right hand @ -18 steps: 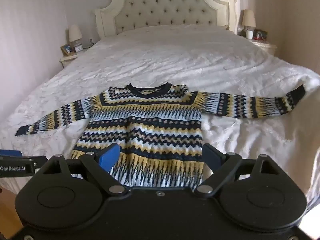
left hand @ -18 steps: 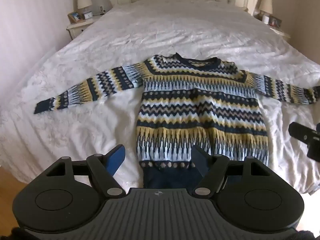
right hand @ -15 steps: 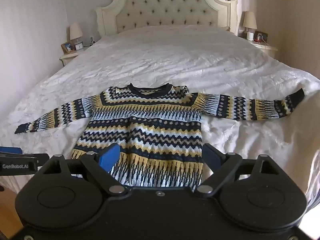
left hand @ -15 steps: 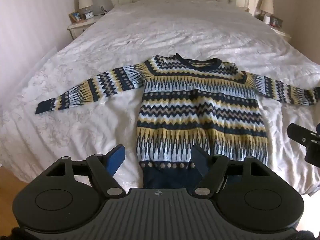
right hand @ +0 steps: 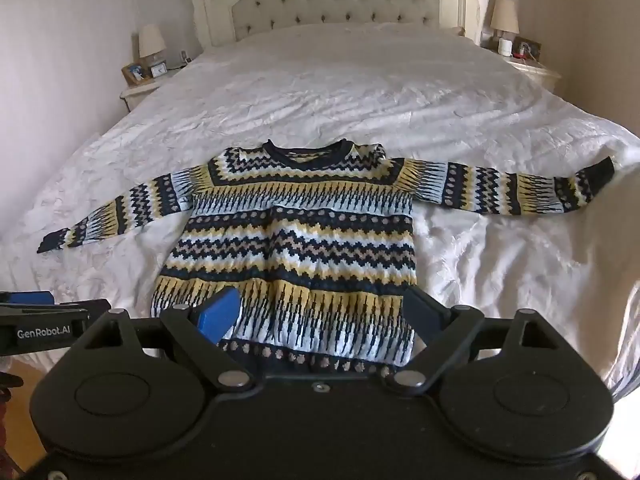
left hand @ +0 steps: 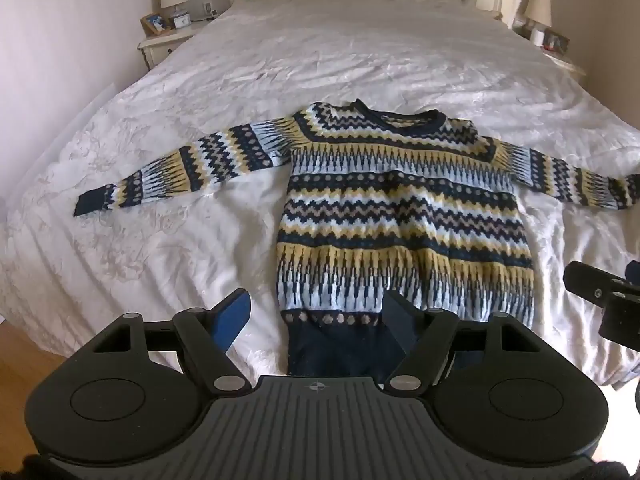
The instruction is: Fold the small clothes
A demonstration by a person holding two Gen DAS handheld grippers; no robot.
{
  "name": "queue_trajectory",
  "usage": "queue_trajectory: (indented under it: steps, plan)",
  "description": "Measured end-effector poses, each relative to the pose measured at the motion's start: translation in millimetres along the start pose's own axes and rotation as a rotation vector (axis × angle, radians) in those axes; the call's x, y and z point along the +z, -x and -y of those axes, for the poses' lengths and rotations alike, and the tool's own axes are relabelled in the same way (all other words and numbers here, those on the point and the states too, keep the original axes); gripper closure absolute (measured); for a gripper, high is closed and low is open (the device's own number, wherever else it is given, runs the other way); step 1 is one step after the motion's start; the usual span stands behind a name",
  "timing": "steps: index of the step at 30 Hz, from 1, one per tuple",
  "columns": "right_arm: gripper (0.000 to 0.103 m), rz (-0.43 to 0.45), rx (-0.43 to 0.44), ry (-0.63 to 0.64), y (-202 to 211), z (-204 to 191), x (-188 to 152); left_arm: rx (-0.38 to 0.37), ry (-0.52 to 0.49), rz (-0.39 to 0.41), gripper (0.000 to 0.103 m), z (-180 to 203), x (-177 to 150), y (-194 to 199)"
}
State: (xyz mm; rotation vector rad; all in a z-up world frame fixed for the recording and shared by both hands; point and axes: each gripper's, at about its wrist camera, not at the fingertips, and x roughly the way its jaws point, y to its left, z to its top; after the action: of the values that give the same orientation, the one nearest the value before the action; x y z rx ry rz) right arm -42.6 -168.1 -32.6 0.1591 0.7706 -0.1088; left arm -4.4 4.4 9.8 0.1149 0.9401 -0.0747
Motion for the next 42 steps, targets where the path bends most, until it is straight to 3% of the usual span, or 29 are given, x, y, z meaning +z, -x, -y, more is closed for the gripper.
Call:
queue_trajectory:
  steps: [11, 42]
  plan:
    - [0.014, -0.014, -0.038, -0.007, -4, -2, -1, -0.018, -0.020, -0.016, 0.031, 2, 0, -1]
    - [0.014, -0.083, -0.039, -0.036, -25, 8, 1, -0.076, -0.032, -0.132, 0.031, 10, 5, -27]
